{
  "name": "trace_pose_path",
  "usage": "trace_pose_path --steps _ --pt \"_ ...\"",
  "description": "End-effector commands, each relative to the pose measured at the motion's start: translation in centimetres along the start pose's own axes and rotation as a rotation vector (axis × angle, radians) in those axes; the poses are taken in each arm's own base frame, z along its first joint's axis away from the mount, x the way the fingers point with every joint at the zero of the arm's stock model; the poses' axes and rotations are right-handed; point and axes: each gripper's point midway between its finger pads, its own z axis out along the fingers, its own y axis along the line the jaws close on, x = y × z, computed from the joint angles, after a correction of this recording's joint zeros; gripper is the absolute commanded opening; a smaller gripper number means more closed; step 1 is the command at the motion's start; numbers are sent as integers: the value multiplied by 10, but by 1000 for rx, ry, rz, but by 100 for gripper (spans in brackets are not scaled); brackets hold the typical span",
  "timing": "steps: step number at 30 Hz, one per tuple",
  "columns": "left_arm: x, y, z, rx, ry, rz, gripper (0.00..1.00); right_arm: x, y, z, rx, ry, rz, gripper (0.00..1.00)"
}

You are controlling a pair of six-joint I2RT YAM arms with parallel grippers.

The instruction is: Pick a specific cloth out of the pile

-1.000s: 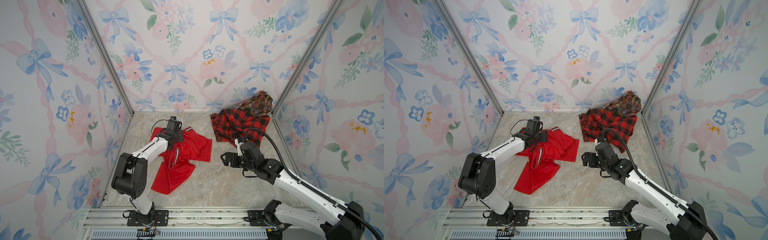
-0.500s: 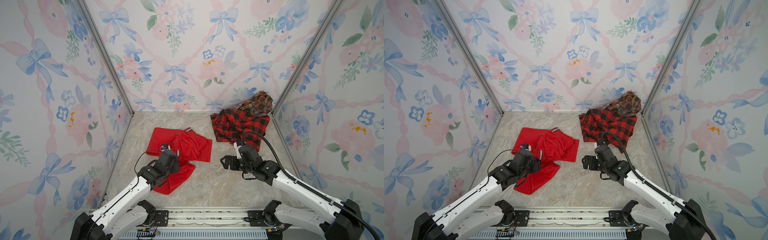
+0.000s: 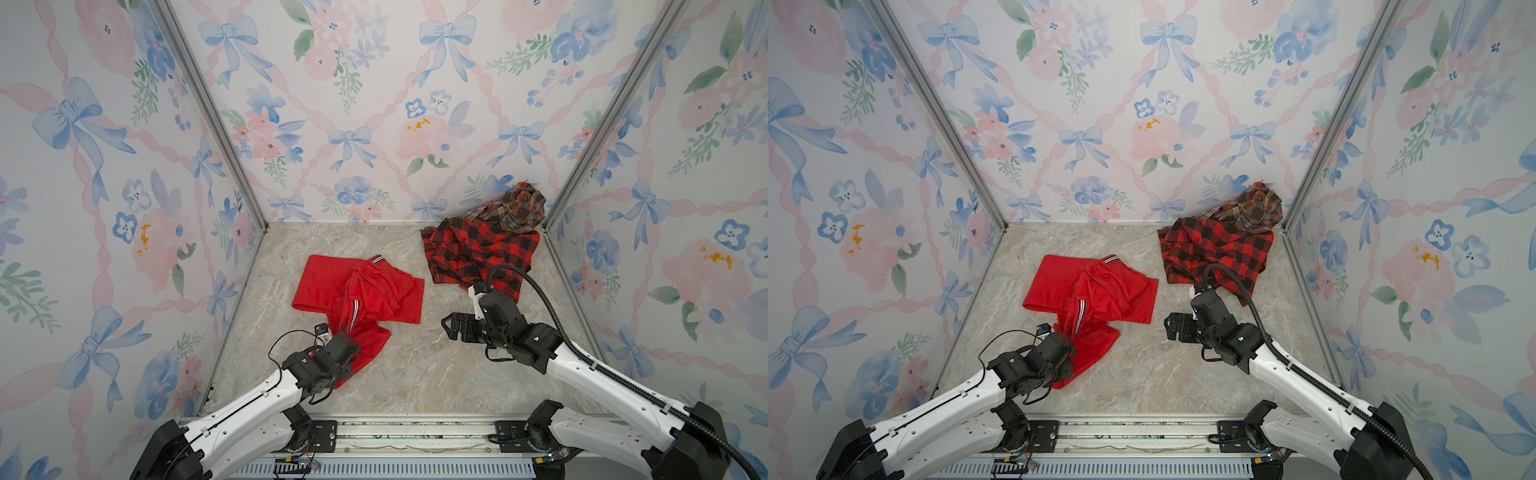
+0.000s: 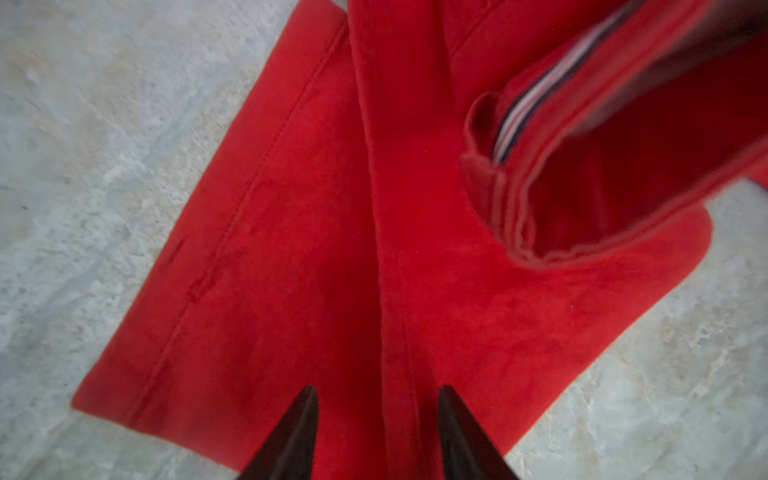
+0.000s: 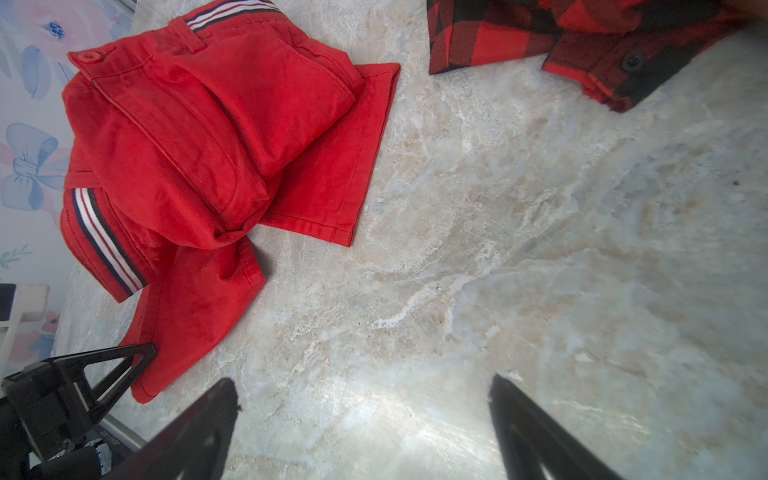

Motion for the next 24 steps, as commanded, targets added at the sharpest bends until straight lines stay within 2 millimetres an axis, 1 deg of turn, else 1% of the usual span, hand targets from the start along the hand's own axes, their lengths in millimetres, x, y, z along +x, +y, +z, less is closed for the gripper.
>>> trace_pose_path --steps 1,2,4,6,7,10,13,17,18,21,23,24 --pt "15 1 7 6 45 1 47 0 1 -3 0 -10 5 97" --pt "21 -4 11 28 74 10 42 0 2 -3 -3 -11 8 97" --pt "31 -13 15 55 117 38 23 1 4 -2 -6 -6 5 97" --pt "27 -23 10 70 100 71 5 2 6 -3 -1 -1 -7 97" --pt "22 -29 6 89 85 73 0 2 7 -4 3 -3 -11 97" --pt "-5 -53 -18 181 -4 59 0 1 7 -7 5 -9 -14 97" --pt "-39 -79 -49 258 -103 90 0 1 6 -10 7 -15 -14 97" --pt "-97 -116 -89 317 -205 154 0 0 7 -8 9 -11 -16 97" --pt "-112 -123 -95 316 -229 169 0 0 8 -7 7 -9 -17 97" --pt "-158 -133 -106 285 -297 193 0 2 9 -7 6 -4 -20 97" --pt "-184 -139 -109 258 -337 207 0 1 9 -9 6 -9 -20 97" --pt "-193 -142 -109 252 -345 209 0 2 9 -10 8 -9 -18 97"
